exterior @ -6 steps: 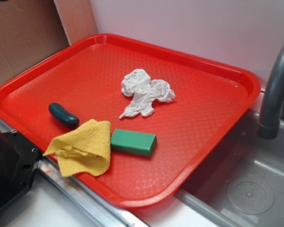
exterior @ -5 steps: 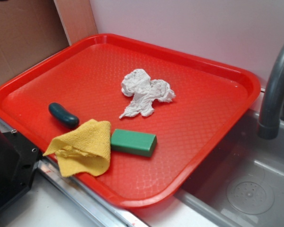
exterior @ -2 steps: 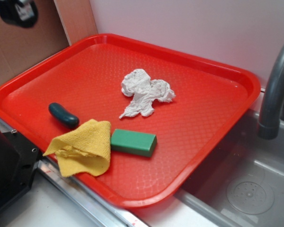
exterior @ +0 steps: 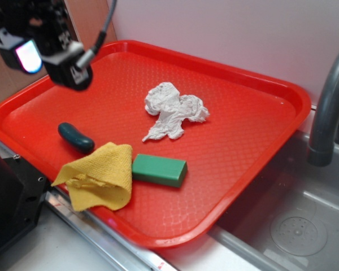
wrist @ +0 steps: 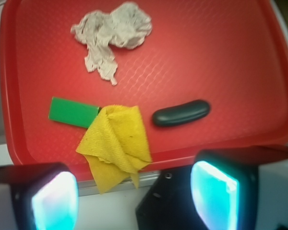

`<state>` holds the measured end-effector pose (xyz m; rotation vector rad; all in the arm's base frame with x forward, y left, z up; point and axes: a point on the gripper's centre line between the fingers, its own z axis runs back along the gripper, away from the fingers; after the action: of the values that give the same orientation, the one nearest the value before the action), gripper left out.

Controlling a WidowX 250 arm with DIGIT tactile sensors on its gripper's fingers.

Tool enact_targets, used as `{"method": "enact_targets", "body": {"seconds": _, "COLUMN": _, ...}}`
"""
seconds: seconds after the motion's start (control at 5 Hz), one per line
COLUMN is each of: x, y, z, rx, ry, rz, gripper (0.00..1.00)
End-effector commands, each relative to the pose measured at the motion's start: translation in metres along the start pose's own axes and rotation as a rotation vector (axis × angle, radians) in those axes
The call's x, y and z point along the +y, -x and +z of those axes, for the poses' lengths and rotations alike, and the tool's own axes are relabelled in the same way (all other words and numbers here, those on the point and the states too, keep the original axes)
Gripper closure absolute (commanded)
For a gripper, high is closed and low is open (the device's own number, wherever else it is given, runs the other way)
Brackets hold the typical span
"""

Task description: Grab the yellow cloth.

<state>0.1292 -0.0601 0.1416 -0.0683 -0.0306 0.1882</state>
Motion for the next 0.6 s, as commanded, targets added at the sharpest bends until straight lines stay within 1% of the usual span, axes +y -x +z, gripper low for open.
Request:
{"method": "enact_targets", "body": {"seconds": 0.0, "x": -0.003, "y": 0.007, "z": -0.051, "rx": 0.02, "ry": 0.057, "rz": -0.018, "gripper": 0.0}}
{"method": "enact_targets", "body": {"seconds": 0.2, "x": -0.007, "y": 0.015, "z": -0.076, "rx": 0.024, "ry": 0.048, "rz": -0.001, "gripper": 0.0}}
{"method": "enact_targets", "body": {"seconds": 0.4, "x": -0.013, "y": 0.015, "z": -0.102, "rx": 0.027, "ry": 0.011, "rz": -0.026, "gripper": 0.0}}
